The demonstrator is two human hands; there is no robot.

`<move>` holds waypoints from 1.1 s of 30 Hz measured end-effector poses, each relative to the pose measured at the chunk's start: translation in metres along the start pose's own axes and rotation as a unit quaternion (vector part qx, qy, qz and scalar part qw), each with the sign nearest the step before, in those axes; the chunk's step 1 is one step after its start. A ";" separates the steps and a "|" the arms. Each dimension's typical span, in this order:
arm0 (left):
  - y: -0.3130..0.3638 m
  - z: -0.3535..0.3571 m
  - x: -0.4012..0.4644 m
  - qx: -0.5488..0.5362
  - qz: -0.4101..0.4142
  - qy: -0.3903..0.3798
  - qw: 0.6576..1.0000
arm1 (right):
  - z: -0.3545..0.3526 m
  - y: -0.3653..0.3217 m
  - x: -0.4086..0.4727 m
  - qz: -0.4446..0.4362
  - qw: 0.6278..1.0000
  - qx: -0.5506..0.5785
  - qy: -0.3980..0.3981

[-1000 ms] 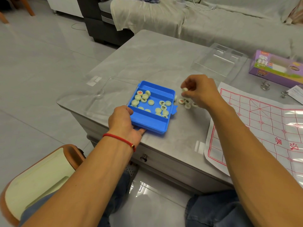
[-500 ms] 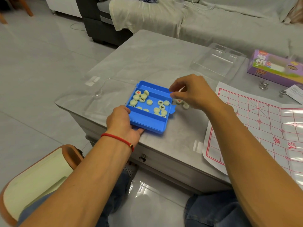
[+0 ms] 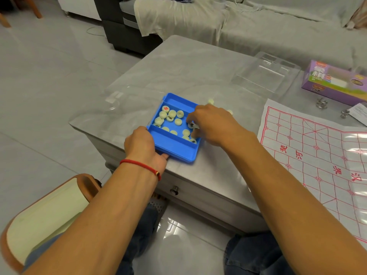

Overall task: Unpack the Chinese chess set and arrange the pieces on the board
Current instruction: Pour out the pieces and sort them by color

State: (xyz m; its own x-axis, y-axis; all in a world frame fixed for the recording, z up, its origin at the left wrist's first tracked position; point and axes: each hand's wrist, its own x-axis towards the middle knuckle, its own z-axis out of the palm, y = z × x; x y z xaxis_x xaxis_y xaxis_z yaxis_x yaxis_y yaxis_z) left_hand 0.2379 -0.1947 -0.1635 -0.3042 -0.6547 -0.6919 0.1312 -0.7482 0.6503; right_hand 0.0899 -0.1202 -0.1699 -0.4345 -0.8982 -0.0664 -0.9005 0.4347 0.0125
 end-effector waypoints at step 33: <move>-0.001 -0.006 0.011 -0.004 -0.029 -0.031 0.999 | -0.019 0.057 -0.010 0.095 0.958 0.244 0.115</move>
State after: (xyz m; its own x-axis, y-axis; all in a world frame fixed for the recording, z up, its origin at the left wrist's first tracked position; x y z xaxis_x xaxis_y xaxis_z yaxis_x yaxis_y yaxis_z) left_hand 0.2397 -0.2019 -0.1738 -0.3688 -0.6025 -0.7078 0.1185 -0.7858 0.6071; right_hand 0.0432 -0.0876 -0.1496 -0.6325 -0.7663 0.1126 -0.7138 0.5203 -0.4688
